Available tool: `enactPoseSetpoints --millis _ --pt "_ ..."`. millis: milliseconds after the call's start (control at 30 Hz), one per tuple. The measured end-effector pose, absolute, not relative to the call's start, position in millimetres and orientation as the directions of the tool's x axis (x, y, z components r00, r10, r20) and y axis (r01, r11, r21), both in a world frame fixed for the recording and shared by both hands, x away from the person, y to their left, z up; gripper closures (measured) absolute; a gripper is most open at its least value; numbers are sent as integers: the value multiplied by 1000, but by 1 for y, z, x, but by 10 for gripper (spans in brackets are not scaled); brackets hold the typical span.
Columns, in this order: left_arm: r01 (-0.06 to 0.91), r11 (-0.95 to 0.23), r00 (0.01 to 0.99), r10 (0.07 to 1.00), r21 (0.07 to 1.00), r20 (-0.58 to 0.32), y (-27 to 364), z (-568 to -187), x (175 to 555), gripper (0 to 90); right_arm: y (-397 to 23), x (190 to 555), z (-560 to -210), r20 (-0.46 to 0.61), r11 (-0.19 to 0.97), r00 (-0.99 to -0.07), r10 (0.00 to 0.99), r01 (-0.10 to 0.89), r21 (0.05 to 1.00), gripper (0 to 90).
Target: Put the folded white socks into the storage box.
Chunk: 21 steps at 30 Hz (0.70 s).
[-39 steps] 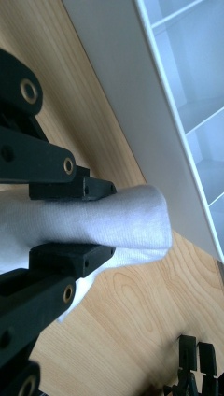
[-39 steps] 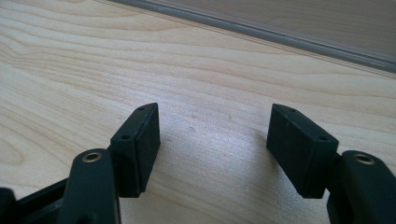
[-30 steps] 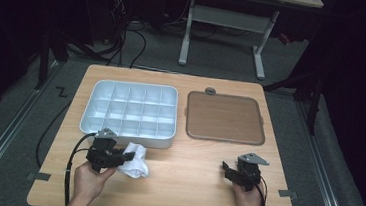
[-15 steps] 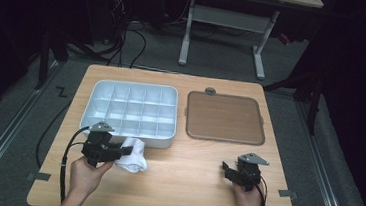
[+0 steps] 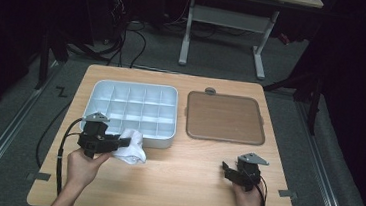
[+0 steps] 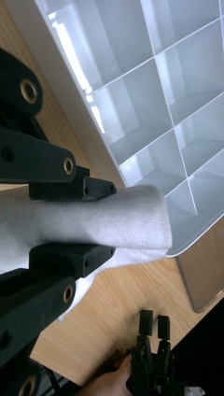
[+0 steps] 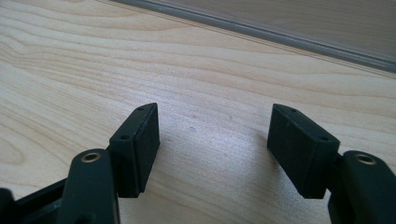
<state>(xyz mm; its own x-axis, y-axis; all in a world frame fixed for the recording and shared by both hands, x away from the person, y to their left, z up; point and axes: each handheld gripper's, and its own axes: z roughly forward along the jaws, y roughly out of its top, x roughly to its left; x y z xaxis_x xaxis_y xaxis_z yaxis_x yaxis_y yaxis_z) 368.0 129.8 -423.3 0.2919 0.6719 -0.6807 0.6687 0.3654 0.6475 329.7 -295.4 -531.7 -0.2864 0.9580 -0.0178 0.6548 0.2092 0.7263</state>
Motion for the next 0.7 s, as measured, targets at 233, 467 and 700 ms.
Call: enactPoseSetpoints --millis 233,467,700 --pt "667 382 283 664 639 -692 131 -420 377 725 -295 330 -532 -18 209 -286 958 655 726 348" --pt "661 386 288 662 644 -692 131 -414 385 725 -295 330 -532 -18 209 -286 958 654 727 347" --pt "652 389 289 667 652 -687 131 -408 395 725 -295 330 -532 -18 209 -286 958 655 726 348"
